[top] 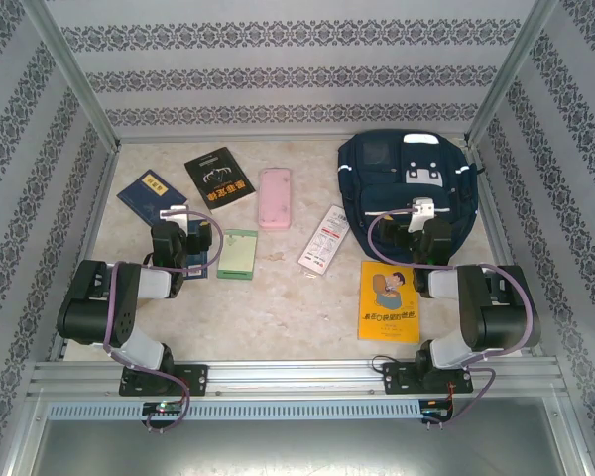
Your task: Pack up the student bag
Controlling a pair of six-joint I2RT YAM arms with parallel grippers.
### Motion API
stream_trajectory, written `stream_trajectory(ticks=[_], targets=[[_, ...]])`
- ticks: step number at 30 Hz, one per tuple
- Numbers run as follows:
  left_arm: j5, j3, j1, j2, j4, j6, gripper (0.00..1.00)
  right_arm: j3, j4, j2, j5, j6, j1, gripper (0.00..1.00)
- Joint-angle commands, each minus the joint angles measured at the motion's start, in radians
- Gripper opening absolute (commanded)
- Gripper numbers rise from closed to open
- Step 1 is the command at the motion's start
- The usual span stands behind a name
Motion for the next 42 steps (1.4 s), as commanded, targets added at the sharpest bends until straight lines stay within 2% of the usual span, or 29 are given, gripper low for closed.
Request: stream_trajectory(ticks=[1,20,23,24,26,28,31,33,35,37,42], targets=[[0.017,0.007,0.011,0.000,0.039,0.017,1.00,0.014,0.010,-0.002,-0.005,0.004,-0.003,0.98],[0.028,0.010,0.016,0.001,0.034,0.014,0.99,0.014,0.010,-0.001,-0.005,0.006,-0.001,0.98],[0.027,0.017,0.017,-0.011,0.016,0.015,0.99,0.015,0.006,-0.004,0.026,0.014,-0.001,0.98],[0.022,0.034,0.016,-0.028,-0.020,0.013,0.99,0.015,0.002,-0.009,0.050,0.025,-0.001,0.98],[-0.012,0.114,0.016,-0.090,-0.221,0.005,0.99,0.014,-0.016,-0.047,0.073,0.038,-0.002,0.98],[-0.085,0.206,0.017,-0.145,-0.428,-0.029,0.99,0.015,-0.087,-0.122,0.080,0.035,0.000,0.98],[-0.174,0.342,0.017,-0.217,-0.711,-0.137,0.99,0.030,-0.245,-0.276,0.192,0.107,-0.001,0.98],[-0.155,0.420,0.019,-0.253,-0.855,-0.220,0.99,0.098,-0.460,-0.381,0.281,0.257,-0.020,0.98],[-0.127,0.493,0.019,-0.277,-0.973,-0.326,0.99,0.192,-0.668,-0.434,0.270,0.350,-0.038,0.98],[-0.062,0.554,0.019,-0.283,-1.070,-0.392,0.99,0.263,-0.775,-0.447,0.309,0.432,-0.044,0.98],[0.091,0.625,0.020,-0.288,-1.152,-0.488,1.00,0.404,-1.003,-0.397,0.243,0.478,-0.055,0.98]])
